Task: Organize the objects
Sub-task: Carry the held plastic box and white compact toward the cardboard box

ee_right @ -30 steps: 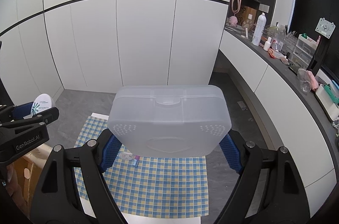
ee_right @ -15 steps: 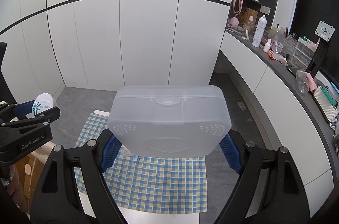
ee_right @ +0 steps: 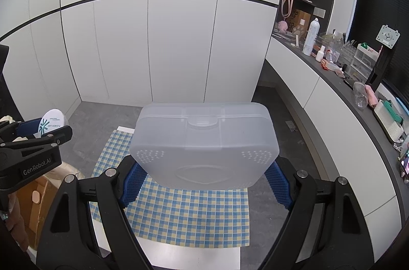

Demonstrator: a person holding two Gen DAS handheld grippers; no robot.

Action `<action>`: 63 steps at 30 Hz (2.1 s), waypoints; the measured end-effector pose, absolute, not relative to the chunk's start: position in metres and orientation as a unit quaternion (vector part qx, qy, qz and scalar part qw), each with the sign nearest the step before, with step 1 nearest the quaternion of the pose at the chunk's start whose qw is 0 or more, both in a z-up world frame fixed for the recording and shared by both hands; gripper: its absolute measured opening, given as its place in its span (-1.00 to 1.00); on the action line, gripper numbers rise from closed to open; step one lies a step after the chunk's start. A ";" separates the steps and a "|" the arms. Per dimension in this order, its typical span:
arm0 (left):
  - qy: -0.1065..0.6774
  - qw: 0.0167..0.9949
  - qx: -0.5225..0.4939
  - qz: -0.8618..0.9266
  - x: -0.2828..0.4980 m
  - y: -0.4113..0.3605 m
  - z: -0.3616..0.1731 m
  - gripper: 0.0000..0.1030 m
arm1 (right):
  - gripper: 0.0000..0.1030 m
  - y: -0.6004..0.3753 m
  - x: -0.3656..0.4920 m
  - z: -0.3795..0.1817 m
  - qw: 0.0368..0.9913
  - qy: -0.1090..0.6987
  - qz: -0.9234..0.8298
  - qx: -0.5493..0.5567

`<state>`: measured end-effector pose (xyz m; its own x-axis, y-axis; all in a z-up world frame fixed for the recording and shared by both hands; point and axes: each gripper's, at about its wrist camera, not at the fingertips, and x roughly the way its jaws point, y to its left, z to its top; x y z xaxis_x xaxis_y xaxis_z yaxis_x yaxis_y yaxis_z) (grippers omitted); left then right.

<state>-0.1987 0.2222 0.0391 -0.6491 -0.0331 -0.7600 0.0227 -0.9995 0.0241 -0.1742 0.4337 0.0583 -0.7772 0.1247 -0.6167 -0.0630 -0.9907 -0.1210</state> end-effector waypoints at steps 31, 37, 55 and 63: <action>0.000 0.023 0.419 -0.908 -0.046 0.185 0.017 0.12 | 0.64 0.396 -0.020 0.019 0.029 -0.055 0.933 -0.354; -0.001 0.027 0.430 -0.902 -0.021 0.172 -0.003 0.12 | 0.64 0.389 0.017 0.006 0.015 -0.044 0.931 -0.363; 0.003 0.018 0.452 -0.892 0.052 0.153 -0.039 0.12 | 0.64 0.391 0.096 -0.030 0.015 -0.013 0.920 -0.391; 0.002 0.025 0.452 -0.892 0.081 0.150 -0.052 0.12 | 0.64 0.400 0.126 -0.044 0.014 -0.006 0.913 -0.407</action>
<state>0.0814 0.1498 -0.0518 -0.5909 -0.0425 -0.8056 0.0453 -0.9988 0.0195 0.1263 0.4003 -0.0437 -0.6687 0.0295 -0.7429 -0.0205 -0.9996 -0.0213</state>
